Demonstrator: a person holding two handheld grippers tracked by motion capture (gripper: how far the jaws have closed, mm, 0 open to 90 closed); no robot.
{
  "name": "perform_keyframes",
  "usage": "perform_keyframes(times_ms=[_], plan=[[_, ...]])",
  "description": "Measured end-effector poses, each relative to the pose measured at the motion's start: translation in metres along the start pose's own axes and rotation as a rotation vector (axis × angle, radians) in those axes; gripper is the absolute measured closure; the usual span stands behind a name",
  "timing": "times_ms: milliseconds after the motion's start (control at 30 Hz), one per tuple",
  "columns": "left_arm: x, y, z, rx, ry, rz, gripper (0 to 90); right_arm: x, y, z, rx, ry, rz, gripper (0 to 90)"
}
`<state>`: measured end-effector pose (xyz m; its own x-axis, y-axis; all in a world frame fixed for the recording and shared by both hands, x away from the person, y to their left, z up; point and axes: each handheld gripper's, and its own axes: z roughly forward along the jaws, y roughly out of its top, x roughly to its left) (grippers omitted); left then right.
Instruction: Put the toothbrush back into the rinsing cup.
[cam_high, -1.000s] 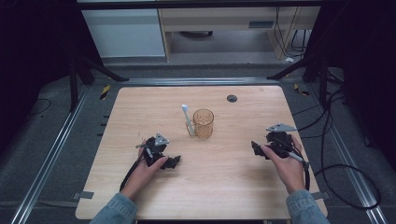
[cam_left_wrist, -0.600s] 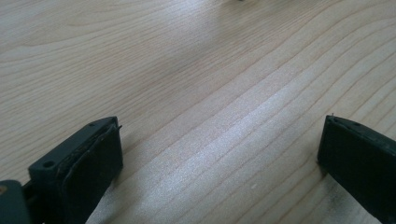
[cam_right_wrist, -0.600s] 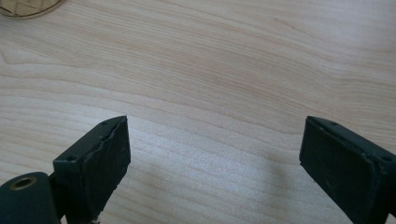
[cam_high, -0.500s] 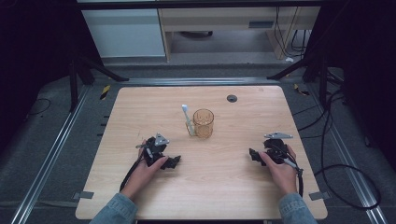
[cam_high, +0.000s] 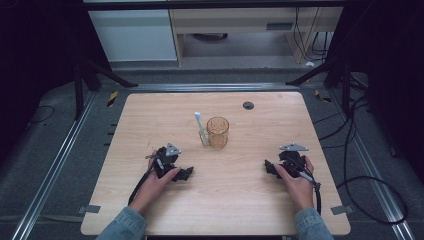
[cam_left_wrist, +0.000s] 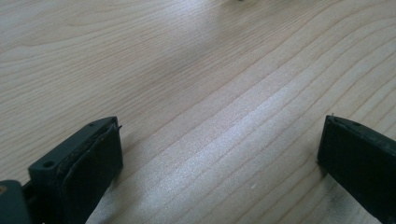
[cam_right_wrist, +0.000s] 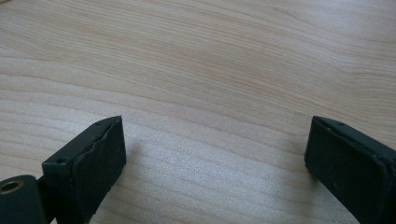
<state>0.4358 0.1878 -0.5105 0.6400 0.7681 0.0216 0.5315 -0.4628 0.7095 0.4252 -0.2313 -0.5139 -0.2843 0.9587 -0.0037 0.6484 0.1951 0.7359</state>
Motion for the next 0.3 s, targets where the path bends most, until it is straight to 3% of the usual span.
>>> perform_keyframes(times_ms=[300], plan=[[-0.0001, 0.0000, 0.0000, 0.000, 0.000, 0.000, 0.0, 0.0086, -0.0024, -0.0026, 0.001, -0.022, 0.022, 5.4]])
